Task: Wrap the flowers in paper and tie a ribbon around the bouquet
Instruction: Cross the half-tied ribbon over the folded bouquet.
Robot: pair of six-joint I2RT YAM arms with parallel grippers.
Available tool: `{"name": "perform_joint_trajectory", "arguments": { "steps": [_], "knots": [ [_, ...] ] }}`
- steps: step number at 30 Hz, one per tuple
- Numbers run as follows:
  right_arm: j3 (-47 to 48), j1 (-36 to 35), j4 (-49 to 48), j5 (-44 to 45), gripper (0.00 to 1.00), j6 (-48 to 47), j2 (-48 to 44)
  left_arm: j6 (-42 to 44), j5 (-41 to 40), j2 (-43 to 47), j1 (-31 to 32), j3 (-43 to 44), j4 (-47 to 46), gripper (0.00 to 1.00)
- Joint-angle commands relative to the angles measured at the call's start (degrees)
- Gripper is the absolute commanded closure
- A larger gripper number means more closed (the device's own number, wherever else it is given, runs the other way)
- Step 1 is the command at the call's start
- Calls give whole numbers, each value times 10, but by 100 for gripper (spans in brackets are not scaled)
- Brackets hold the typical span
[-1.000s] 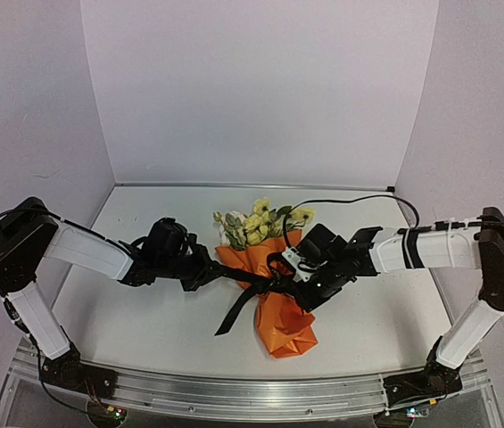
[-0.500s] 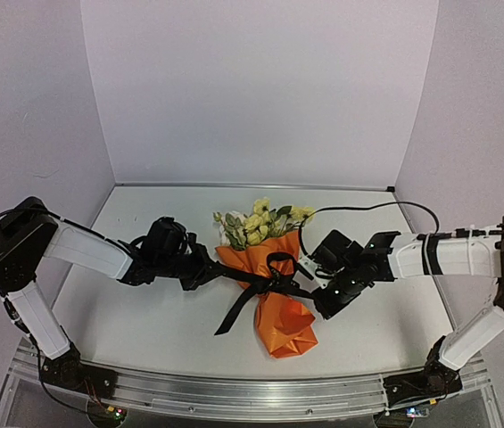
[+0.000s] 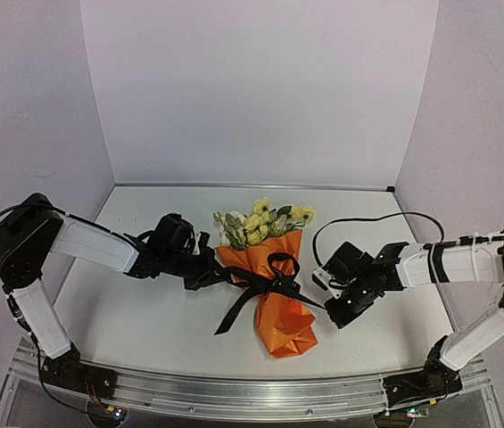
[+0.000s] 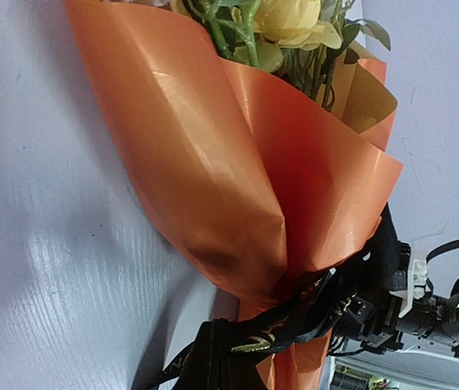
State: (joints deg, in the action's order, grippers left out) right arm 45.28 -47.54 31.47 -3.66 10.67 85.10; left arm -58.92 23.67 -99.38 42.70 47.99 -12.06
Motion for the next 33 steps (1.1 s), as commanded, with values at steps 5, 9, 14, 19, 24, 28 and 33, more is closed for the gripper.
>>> {"name": "perform_joint_trajectory", "arguments": {
  "steps": [5,9,14,19,24,28,33],
  "knots": [
    [-13,17,10,10,98,18,-20,133,-10,-15,-6,84,102,100],
    [6,18,12,-6,79,36,-44,162,-10,-21,-5,108,129,100],
    [46,30,16,-30,54,64,-58,183,-7,-28,-3,126,151,100],
    [145,31,24,-64,55,68,-3,198,-4,-36,1,142,163,100],
    [279,26,65,-85,60,87,87,202,-3,-40,3,146,165,100],
    [346,5,86,-74,61,82,140,202,-4,-41,3,148,170,100],
    [385,-14,105,-51,62,83,172,204,-6,-37,4,147,174,100]
  ]
}}
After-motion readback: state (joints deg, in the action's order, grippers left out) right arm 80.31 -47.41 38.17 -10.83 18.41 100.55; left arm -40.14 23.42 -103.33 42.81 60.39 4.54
